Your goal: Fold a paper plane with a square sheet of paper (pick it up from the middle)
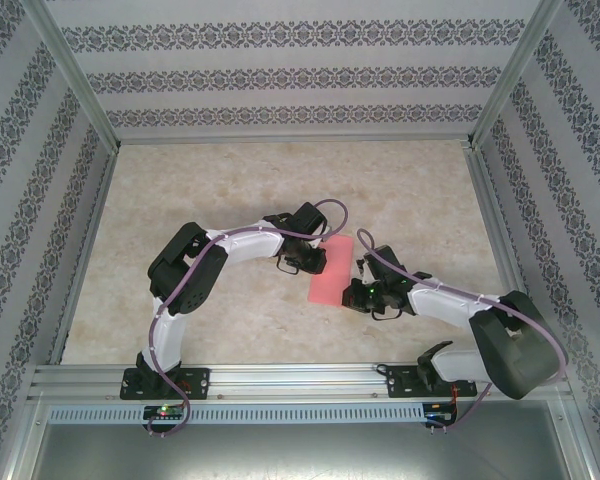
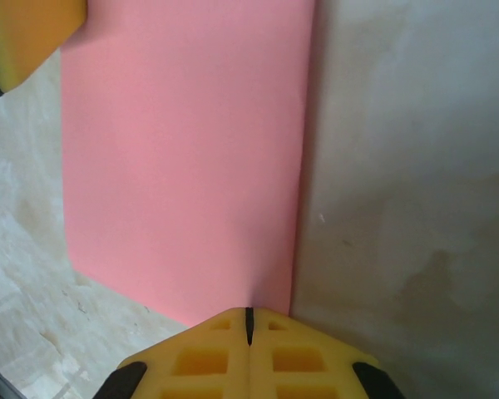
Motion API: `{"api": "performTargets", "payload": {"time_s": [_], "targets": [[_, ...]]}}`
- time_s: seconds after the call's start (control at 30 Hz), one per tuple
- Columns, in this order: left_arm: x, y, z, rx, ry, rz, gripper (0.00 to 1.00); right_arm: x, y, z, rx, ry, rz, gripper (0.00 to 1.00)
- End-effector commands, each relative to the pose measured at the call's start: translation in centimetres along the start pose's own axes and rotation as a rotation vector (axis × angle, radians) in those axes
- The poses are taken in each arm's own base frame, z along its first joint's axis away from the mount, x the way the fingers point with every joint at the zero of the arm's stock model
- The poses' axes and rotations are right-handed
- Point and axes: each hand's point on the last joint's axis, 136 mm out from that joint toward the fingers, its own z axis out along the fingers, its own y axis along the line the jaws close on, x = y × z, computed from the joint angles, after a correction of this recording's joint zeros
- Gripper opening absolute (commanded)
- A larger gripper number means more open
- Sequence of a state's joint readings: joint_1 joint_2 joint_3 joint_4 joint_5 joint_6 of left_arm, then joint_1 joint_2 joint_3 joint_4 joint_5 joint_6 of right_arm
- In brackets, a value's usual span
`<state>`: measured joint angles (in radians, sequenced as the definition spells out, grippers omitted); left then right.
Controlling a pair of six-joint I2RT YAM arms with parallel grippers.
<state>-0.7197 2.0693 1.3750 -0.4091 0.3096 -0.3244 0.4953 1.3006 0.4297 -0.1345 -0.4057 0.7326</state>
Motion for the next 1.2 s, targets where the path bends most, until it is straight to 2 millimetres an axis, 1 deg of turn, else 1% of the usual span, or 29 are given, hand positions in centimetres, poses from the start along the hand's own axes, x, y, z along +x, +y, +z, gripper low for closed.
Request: {"api": "performTargets", "payload": {"time_s": [0.0, 0.13, 0.23, 0.33, 0.4, 0.47, 0.5, 0.67, 0.77, 0.83, 0.93, 1.17], "targets": [[10.5, 7.9, 2.2, -0.256, 0.371, -0.091, 0.2, 2.5, -3.3, -0.6, 0.151, 0.073, 0.03, 0.0], [10.6, 7.9, 2.1, -0.255, 0.37, -0.093, 0.2, 1.1, -1.6, -2.1, 0.115, 0.029, 0.009, 0.01], [10.6, 7.8, 2.2, -0.249, 0.368, -0.095, 0.2, -0.6, 0.0, -2.9, 0.045, -0.01, 0.006, 0.03], [10.5, 7.7, 2.2, -0.243, 0.365, -0.095, 0.2, -2.7, 1.6, -3.5, -0.038, -0.056, 0.009, 0.08], [10.4, 7.7, 2.2, -0.242, 0.362, -0.094, 0.2, -4.4, 2.3, -4.1, -0.083, -0.103, 0.017, 0.12], [10.3, 7.6, 2.2, -0.241, 0.357, -0.093, 0.2, -6.0, 2.4, -4.4, -0.104, -0.137, 0.026, 0.16], [10.3, 7.6, 2.3, -0.24, 0.359, -0.094, 0.2, -6.8, 2.3, -4.4, -0.118, -0.144, 0.042, 0.2], [10.1, 7.5, 2.3, -0.234, 0.352, -0.093, 0.2, -9.6, 2.3, -4.1, -0.13, -0.157, 0.048, 0.33], [10.1, 7.5, 2.3, -0.233, 0.35, -0.091, 0.2, -11.2, 2.6, -3.9, -0.14, -0.16, 0.045, 0.35], [10.0, 7.5, 2.3, -0.233, 0.347, -0.092, 0.2, -11.8, 2.4, -3.4, -0.125, -0.141, 0.048, 0.38], [10.0, 7.5, 2.2, -0.234, 0.345, -0.091, 0.2, -12.6, 2.0, -2.6, -0.118, -0.123, 0.057, 0.39], [9.9, 7.5, 2.2, -0.232, 0.343, -0.092, 0.2, -13.7, 0.4, -1.2, -0.055, -0.086, 0.073, 0.4]]}}
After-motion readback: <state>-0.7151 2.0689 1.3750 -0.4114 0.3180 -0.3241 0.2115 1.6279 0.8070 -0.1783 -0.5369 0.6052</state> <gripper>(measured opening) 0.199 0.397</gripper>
